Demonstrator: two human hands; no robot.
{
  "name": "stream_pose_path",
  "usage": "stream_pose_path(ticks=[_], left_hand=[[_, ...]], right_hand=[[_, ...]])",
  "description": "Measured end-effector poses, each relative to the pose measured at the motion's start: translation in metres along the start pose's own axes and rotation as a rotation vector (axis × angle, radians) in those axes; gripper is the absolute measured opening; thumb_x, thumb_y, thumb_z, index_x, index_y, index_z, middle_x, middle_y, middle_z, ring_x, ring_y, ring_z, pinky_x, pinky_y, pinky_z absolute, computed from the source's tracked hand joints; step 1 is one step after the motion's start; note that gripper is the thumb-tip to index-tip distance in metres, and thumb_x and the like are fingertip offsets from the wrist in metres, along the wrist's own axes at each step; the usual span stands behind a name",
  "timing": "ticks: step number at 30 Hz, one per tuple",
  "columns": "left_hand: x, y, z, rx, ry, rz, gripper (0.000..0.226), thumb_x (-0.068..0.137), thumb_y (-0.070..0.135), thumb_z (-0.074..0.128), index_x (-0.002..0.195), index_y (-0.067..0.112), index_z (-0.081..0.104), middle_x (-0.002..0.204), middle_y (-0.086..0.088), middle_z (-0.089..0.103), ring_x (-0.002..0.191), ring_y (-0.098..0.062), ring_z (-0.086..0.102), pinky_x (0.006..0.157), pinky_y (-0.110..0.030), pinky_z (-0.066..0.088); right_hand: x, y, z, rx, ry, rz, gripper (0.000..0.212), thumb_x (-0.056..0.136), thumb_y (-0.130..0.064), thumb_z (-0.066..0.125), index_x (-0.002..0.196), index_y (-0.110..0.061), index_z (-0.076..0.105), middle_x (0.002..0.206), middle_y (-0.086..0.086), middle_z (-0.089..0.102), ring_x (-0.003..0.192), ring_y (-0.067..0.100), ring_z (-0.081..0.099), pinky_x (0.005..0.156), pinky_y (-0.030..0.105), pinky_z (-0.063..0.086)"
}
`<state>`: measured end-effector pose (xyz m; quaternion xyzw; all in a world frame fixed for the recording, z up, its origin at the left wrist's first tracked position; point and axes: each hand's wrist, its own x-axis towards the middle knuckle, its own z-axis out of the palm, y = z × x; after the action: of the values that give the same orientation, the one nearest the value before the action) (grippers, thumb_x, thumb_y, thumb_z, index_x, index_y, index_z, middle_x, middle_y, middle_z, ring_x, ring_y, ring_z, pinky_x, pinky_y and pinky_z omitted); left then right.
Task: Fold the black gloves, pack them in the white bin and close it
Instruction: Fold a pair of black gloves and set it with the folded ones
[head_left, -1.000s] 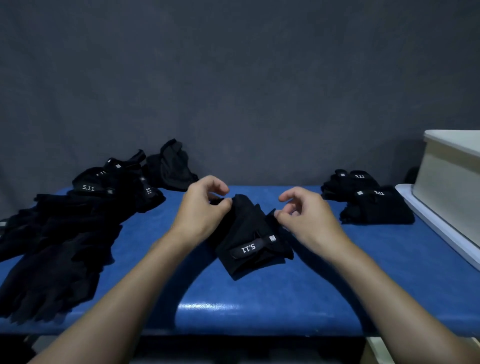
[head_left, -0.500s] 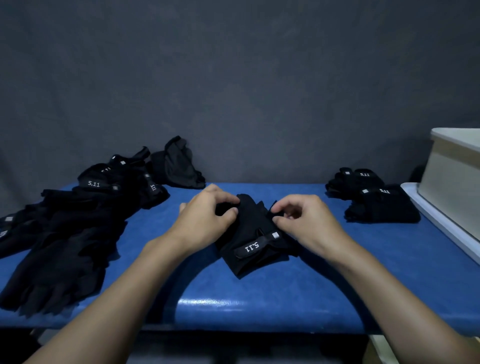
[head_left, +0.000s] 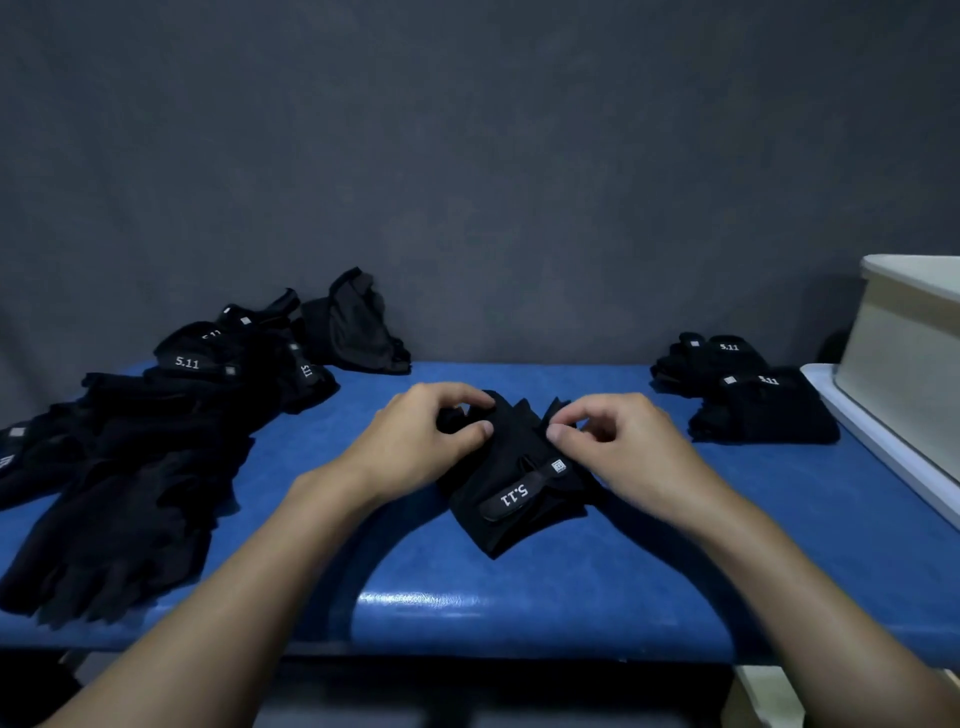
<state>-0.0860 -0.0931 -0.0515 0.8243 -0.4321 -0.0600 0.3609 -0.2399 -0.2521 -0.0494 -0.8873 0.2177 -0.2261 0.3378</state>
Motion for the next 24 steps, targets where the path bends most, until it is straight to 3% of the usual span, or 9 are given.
stream_pose_path(ticks=[3, 5, 8, 11, 14, 17, 19, 21, 24], left_hand=[[0.002, 0.004, 0.002, 0.018, 0.0, 0.007, 0.047, 0.074, 0.058, 0.059, 0.115, 0.037, 0.069, 0.107, 0.018, 0.061, 0.108, -0.008, 0.06, 0.102, -0.043, 0.046], [0.002, 0.007, 0.002, 0.006, 0.007, 0.022, 0.041, 0.082, 0.048, 0.064, 0.117, 0.028, 0.07, 0.109, 0.016, 0.06, 0.108, -0.008, 0.059, 0.102, -0.041, 0.046], [0.003, 0.007, 0.0, -0.003, 0.028, 0.043, 0.029, 0.091, 0.029, 0.068, 0.119, 0.021, 0.07, 0.111, 0.012, 0.058, 0.106, -0.007, 0.057, 0.1, -0.028, 0.045], [0.003, 0.009, 0.0, -0.004, 0.077, 0.079, 0.026, 0.09, 0.022, 0.069, 0.116, 0.02, 0.072, 0.11, 0.008, 0.055, 0.104, -0.006, 0.056, 0.097, -0.019, 0.043], [0.006, 0.012, -0.003, -0.064, 0.175, 0.134, 0.024, 0.089, 0.014, 0.069, 0.112, 0.019, 0.074, 0.11, 0.005, 0.057, 0.1, -0.003, 0.057, 0.09, -0.005, 0.038], [0.007, 0.019, -0.007, -0.141, 0.262, 0.196, 0.025, 0.088, 0.01, 0.068, 0.109, 0.021, 0.075, 0.118, 0.005, 0.058, 0.106, -0.003, 0.057, 0.093, -0.006, 0.037], [0.009, 0.016, -0.005, -0.151, 0.258, 0.201, 0.025, 0.087, 0.021, 0.068, 0.111, 0.024, 0.073, 0.124, 0.006, 0.056, 0.113, -0.003, 0.055, 0.1, -0.011, 0.036], [0.01, 0.008, 0.0, -0.078, 0.169, 0.154, 0.037, 0.081, 0.047, 0.061, 0.114, 0.034, 0.07, 0.126, 0.013, 0.056, 0.121, -0.006, 0.052, 0.112, -0.027, 0.035], [0.007, 0.0, 0.008, 0.002, -0.022, 0.069, 0.054, 0.074, 0.066, 0.052, 0.118, 0.039, 0.066, 0.122, 0.02, 0.057, 0.119, -0.003, 0.054, 0.111, -0.038, 0.039]], right_hand=[[-0.005, -0.004, 0.0, 0.036, -0.05, -0.006, 0.034, 0.085, -0.06, 0.054, 0.081, -0.031, 0.071, 0.069, -0.007, 0.069, 0.07, 0.012, 0.063, 0.083, 0.04, 0.051], [-0.007, -0.008, -0.002, 0.095, -0.085, 0.01, 0.036, 0.082, -0.062, 0.059, 0.08, -0.029, 0.073, 0.071, -0.008, 0.071, 0.071, 0.008, 0.064, 0.081, 0.036, 0.051], [-0.01, -0.013, -0.005, 0.271, -0.128, 0.053, 0.019, 0.079, -0.037, 0.079, 0.087, -0.02, 0.075, 0.072, -0.005, 0.069, 0.069, 0.005, 0.061, 0.073, 0.025, 0.05], [-0.011, -0.017, -0.004, 0.412, -0.12, 0.09, 0.018, 0.078, -0.016, 0.081, 0.094, -0.017, 0.073, 0.075, -0.004, 0.066, 0.07, 0.006, 0.061, 0.074, 0.023, 0.051], [-0.012, -0.02, -0.004, 0.552, -0.092, 0.078, 0.019, 0.08, -0.008, 0.077, 0.097, -0.015, 0.073, 0.073, -0.006, 0.066, 0.07, 0.008, 0.061, 0.072, 0.023, 0.051], [-0.01, -0.018, -0.008, 0.59, -0.011, 0.073, 0.021, 0.083, -0.009, 0.075, 0.102, -0.015, 0.072, 0.074, -0.007, 0.066, 0.071, 0.009, 0.062, 0.074, 0.022, 0.052], [-0.007, -0.013, -0.007, 0.501, 0.048, 0.108, 0.021, 0.083, -0.012, 0.075, 0.103, -0.015, 0.072, 0.079, -0.005, 0.068, 0.075, 0.008, 0.063, 0.074, 0.019, 0.05], [-0.005, -0.007, -0.004, 0.384, 0.044, 0.168, 0.023, 0.083, -0.016, 0.076, 0.105, -0.015, 0.072, 0.087, -0.001, 0.07, 0.079, 0.007, 0.064, 0.073, 0.016, 0.048], [-0.004, -0.002, -0.003, 0.325, 0.0, 0.201, 0.028, 0.083, -0.019, 0.076, 0.11, -0.014, 0.07, 0.088, 0.0, 0.068, 0.073, 0.004, 0.061, 0.065, 0.012, 0.046]])
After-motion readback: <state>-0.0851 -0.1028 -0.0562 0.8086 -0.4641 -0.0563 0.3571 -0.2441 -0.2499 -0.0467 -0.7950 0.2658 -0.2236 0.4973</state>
